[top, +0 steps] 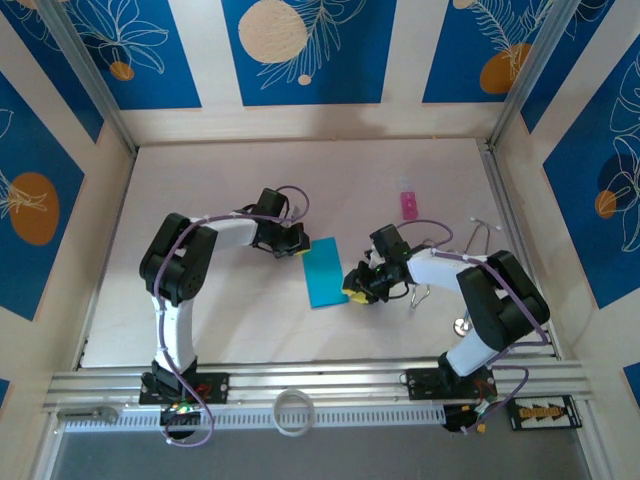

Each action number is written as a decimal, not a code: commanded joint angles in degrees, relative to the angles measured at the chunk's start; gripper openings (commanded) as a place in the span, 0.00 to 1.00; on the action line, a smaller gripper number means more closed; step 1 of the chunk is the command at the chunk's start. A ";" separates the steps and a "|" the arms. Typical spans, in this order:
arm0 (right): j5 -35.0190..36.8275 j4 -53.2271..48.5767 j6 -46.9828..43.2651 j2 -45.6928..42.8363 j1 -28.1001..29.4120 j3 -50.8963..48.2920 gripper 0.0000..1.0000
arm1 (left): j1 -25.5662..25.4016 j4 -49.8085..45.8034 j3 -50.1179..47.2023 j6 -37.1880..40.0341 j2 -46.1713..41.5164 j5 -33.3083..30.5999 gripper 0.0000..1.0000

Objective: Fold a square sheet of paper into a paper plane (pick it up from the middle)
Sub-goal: Fold the triangle a second time at the center of the table.

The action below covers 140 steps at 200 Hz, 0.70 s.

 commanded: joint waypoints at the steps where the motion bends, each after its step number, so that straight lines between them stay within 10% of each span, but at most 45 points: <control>1: -2.81 -0.47 -0.46 1.30 0.48 -0.34 0.34 | 0.22 -3.15 -1.78 0.09 1.24 -2.25 0.05; 140: -7.83 9.21 -2.72 3.11 0.71 1.46 0.32 | 0.05 -3.85 1.35 3.36 1.67 0.23 0.05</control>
